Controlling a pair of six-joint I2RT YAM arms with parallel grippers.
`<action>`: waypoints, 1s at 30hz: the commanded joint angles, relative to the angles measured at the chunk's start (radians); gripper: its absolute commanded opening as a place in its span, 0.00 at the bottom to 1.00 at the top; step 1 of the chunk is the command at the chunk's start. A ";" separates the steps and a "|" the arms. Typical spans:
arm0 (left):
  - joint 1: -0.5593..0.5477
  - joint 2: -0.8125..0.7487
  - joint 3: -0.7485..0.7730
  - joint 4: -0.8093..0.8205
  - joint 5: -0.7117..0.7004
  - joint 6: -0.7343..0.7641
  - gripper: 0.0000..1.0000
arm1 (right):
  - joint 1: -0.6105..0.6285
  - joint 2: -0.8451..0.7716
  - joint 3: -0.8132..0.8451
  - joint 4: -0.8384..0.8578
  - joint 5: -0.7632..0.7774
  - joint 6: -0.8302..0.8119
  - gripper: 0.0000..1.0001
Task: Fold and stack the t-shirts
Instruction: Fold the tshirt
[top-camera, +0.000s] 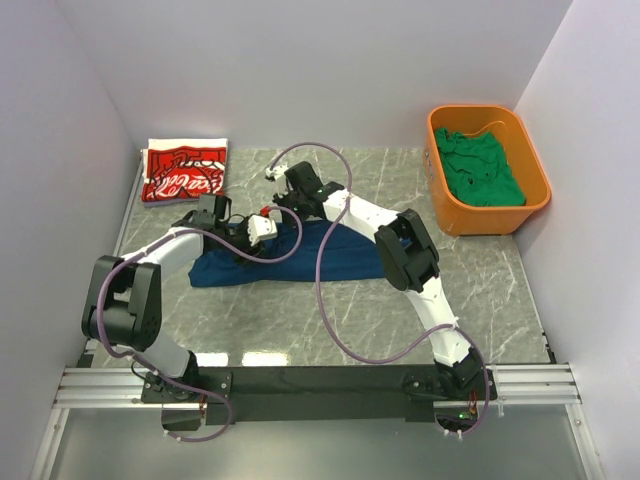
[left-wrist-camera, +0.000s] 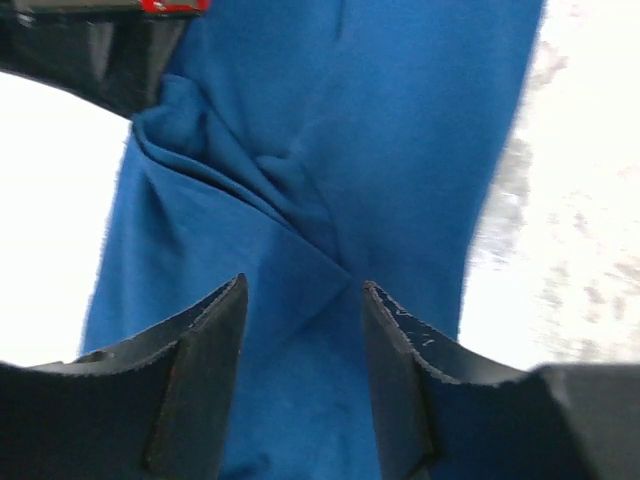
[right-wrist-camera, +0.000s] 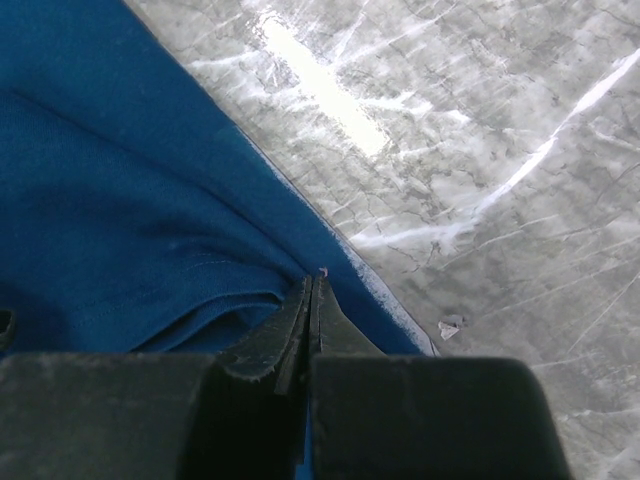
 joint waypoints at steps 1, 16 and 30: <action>-0.013 0.007 -0.005 0.086 -0.047 0.056 0.54 | -0.012 -0.024 0.011 -0.003 -0.020 0.017 0.00; 0.036 0.094 0.159 -0.037 0.003 0.073 0.01 | -0.025 -0.032 0.014 -0.004 -0.029 0.009 0.00; 0.179 0.180 0.402 -0.262 0.086 0.237 0.01 | -0.036 -0.110 0.052 -0.019 -0.175 -0.014 0.00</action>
